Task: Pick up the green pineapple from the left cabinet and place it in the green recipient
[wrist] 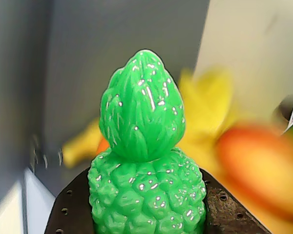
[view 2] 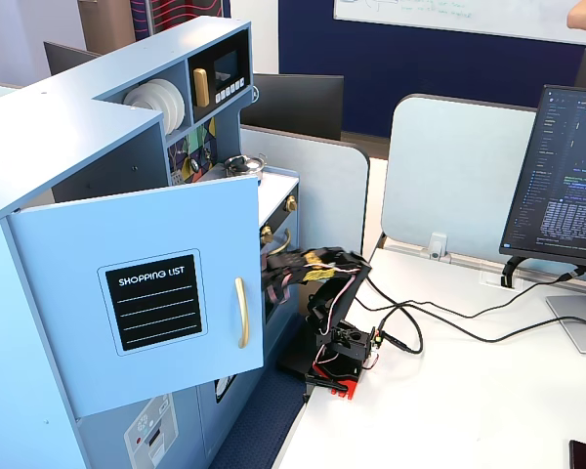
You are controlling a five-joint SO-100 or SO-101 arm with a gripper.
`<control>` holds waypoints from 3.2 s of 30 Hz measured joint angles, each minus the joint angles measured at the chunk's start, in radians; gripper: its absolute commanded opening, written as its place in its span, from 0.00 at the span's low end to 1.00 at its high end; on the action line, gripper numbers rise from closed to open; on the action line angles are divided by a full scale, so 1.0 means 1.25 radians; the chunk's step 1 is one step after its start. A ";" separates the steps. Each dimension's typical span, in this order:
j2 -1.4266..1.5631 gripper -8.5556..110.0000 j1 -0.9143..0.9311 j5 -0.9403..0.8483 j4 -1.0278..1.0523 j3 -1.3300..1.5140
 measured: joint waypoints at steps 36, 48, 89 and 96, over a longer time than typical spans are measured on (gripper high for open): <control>-0.450 0.23 0.715 0.076 0.150 -0.512; -0.504 0.54 0.715 0.129 0.150 -0.556; 0.679 0.46 0.574 0.291 0.763 0.796; 0.688 0.40 0.580 0.303 0.977 0.796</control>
